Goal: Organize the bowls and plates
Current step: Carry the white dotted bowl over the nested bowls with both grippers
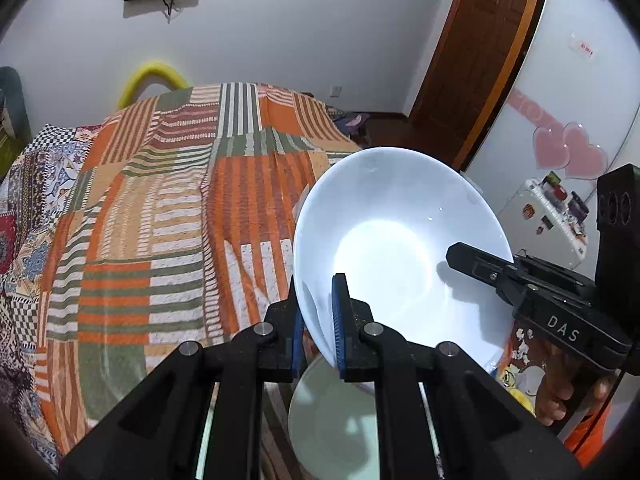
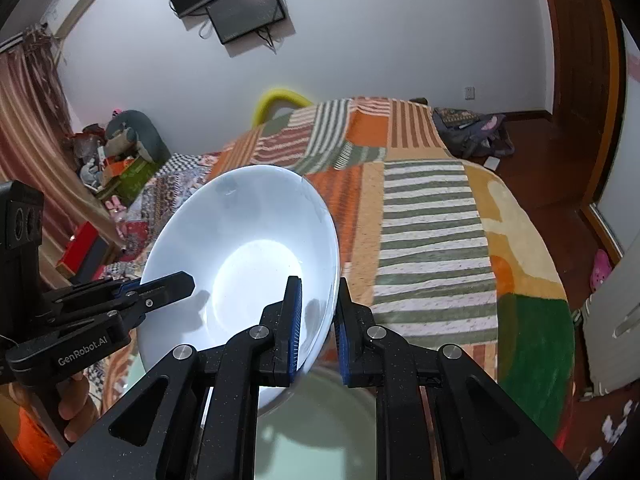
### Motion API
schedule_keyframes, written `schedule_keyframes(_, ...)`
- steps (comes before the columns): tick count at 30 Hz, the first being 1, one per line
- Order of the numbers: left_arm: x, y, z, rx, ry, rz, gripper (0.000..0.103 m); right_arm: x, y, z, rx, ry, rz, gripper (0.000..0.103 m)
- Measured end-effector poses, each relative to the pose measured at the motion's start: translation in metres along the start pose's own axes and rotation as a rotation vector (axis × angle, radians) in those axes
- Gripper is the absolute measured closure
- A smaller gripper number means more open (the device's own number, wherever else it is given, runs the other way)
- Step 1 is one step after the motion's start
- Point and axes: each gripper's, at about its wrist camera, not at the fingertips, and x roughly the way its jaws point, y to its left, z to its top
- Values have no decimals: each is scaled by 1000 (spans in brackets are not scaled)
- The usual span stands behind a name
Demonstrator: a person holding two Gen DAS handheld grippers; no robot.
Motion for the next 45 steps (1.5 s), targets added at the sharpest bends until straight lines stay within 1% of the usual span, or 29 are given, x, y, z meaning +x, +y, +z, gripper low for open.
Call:
schedule_keyframes(10,-61,19,-34,-30,-53,14,91,-9,41,-14,-41,-22,28,89)
schedule_keyframes(17,-88,42,-57,-52,-72,55,91,-6,71,-29,-67,-15,63,89)
schedule_keyframes(23,-106,65,-77,-77,-79,91,91,5,95,-38,-91,5,103,88)
schedule_keyframes(27,-112,80,-90,-100,-76,112,91,11,108,-48,-105,24,122,88)
schedule_keyframes(34,-111,103,-107,-140,-53,135,91,25,127,-68,-124,67,134,87)
schedule_keyframes(45,-90,129,-129,-179,17,174,91,49,142,-87,-115,146,150,86)
